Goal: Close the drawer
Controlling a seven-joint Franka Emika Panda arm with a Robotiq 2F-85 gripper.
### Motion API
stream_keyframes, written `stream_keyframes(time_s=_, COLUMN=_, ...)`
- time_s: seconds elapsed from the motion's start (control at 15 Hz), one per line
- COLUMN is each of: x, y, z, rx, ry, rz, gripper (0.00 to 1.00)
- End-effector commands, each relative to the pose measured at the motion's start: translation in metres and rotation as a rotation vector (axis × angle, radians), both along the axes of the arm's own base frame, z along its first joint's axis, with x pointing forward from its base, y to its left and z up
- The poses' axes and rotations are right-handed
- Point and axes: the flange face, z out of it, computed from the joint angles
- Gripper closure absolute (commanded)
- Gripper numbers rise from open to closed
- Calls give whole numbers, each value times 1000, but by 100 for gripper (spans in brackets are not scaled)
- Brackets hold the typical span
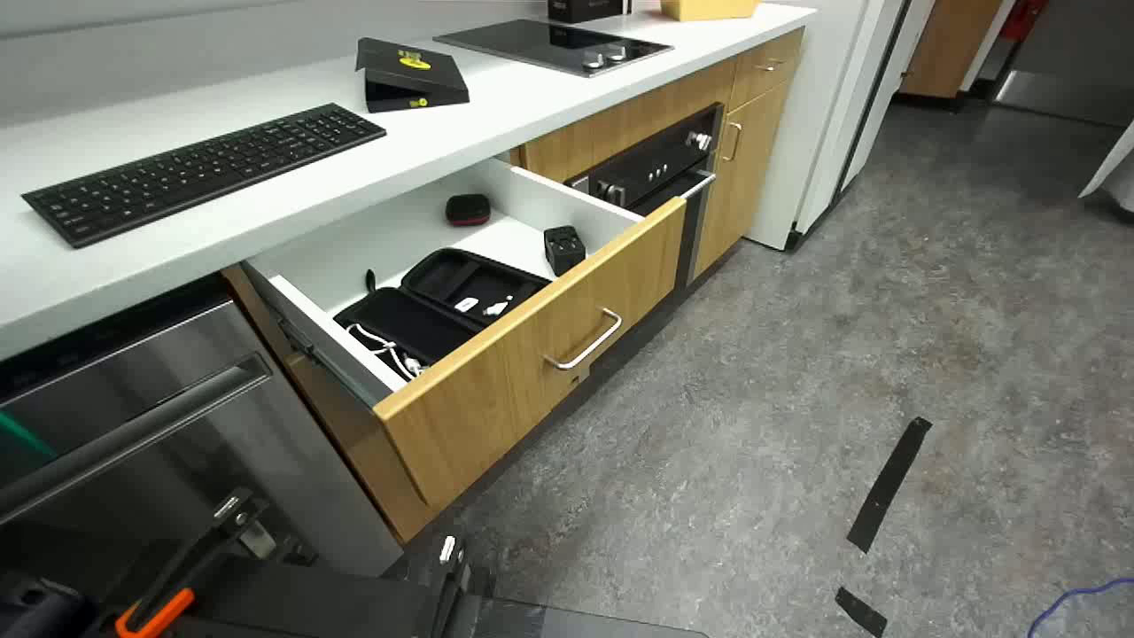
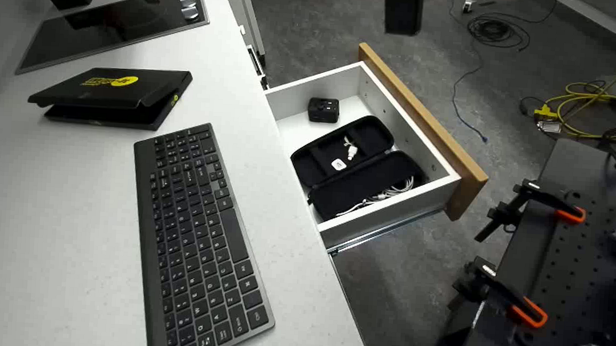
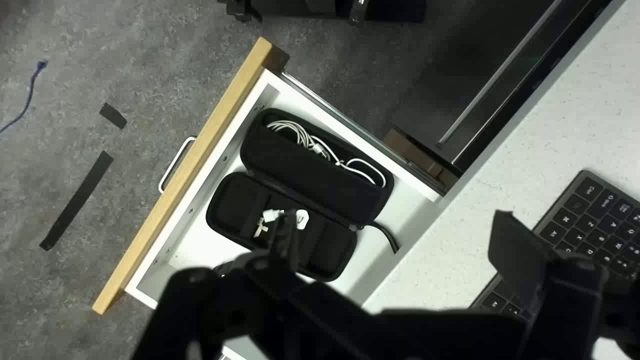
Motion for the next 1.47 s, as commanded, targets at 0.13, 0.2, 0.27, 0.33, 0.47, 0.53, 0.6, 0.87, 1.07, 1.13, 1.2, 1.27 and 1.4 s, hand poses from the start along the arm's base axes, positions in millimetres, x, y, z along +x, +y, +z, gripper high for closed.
stream_keyframes(time_s=0.13, x=0, y=0, z=0, rx=0, ry=2, rz=0, gripper=0)
stream_keyframes(time_s=0.2, x=4, y=-2, z=-4, rx=-5, ry=0, rz=-10, gripper=0)
stream_keyframes(time_s=0.27, x=10, y=-9, z=-11, rx=-8, ry=6, rz=-18, gripper=0)
stream_keyframes(time_s=0.33, x=15, y=-18, z=-20, rx=-8, ry=15, rz=-36, gripper=0)
stream_keyframes(time_s=0.47, x=26, y=-42, z=-48, rx=-17, ry=45, rz=-80, gripper=0)
stream_keyframes(time_s=0.53, x=32, y=-60, z=-66, rx=-26, ry=51, rz=-115, gripper=0)
stream_keyframes(time_s=0.6, x=37, y=-78, z=-85, rx=-40, ry=56, rz=-153, gripper=0)
stream_keyframes(time_s=0.87, x=50, y=-153, z=-163, rx=-142, ry=49, rz=-303, gripper=0)
stream_keyframes(time_s=1.07, x=53, y=-194, z=-210, rx=-215, ry=44, rz=-415, gripper=0)
stream_keyframes(time_s=1.13, x=53, y=-203, z=-222, rx=-227, ry=54, rz=-451, gripper=0)
stream_keyframes(time_s=1.2, x=51, y=-211, z=-226, rx=-209, ry=84, rz=-484, gripper=0)
stream_keyframes(time_s=1.27, x=47, y=-200, z=-218, rx=-196, ry=84, rz=-427, gripper=0)
stream_keyframes(time_s=1.4, x=46, y=-210, z=-231, rx=-199, ry=109, rz=-459, gripper=0)
